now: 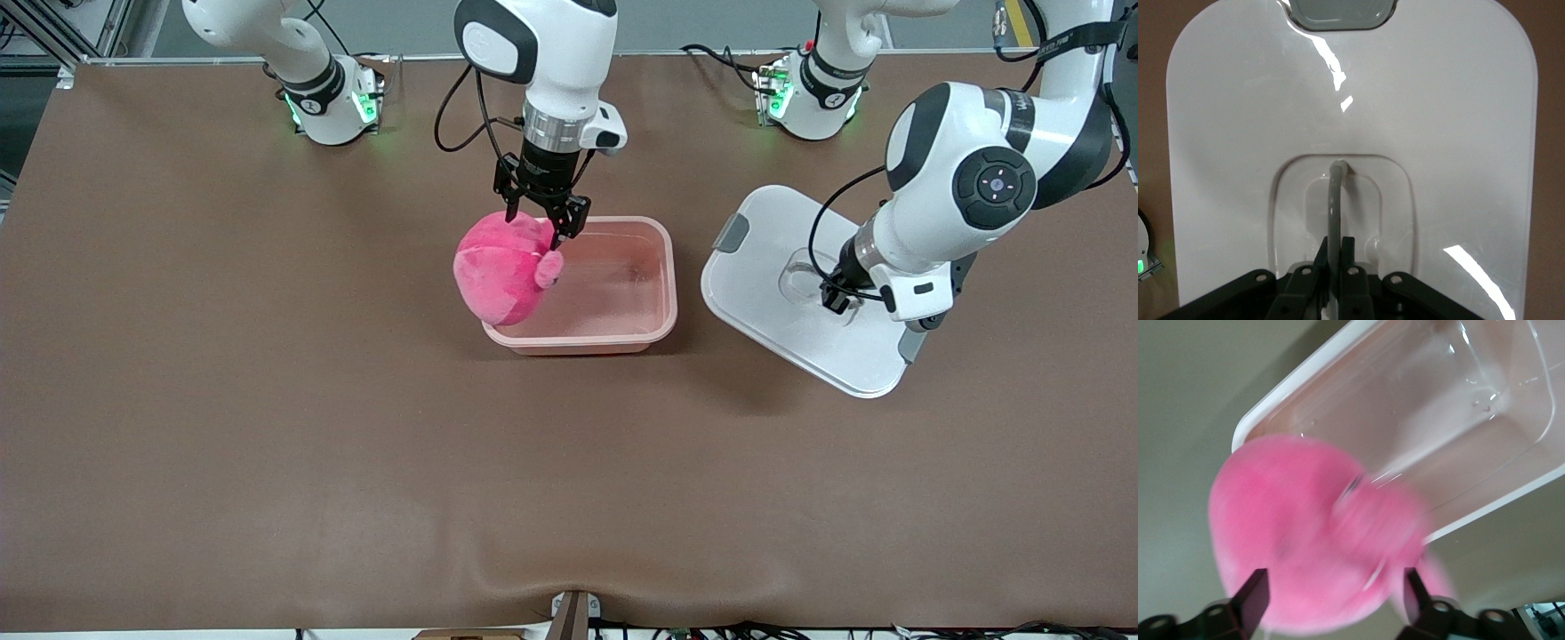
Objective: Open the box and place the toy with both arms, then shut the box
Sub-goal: 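Lower the pink plush into the pink box and open the right gripper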
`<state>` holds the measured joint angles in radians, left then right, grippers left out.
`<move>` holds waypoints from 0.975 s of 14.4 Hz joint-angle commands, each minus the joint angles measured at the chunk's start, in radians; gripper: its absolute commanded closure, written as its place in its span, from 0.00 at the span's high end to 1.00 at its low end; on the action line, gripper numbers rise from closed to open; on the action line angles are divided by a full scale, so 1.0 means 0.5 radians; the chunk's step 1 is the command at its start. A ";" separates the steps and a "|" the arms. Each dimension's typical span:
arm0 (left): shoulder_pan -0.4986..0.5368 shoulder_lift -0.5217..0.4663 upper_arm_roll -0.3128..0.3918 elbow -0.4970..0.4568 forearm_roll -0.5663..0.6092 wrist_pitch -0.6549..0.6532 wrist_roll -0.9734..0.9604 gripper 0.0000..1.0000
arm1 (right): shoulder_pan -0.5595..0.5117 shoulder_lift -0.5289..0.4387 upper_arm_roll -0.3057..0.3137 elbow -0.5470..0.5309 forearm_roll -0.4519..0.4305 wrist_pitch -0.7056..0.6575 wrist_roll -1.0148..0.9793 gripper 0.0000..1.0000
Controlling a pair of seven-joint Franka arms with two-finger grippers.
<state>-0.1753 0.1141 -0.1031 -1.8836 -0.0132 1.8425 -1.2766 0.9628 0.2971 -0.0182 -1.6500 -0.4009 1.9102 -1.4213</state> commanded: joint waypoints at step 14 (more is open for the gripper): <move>0.025 -0.044 -0.015 -0.031 -0.032 -0.013 0.041 0.00 | -0.698 -0.100 -0.022 0.020 0.335 -0.105 0.195 1.00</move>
<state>-0.1751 0.1142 -0.1035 -1.8872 -0.0132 1.8425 -1.2766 0.6689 0.2630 -0.0459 -1.6309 -0.2683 1.8585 -1.3448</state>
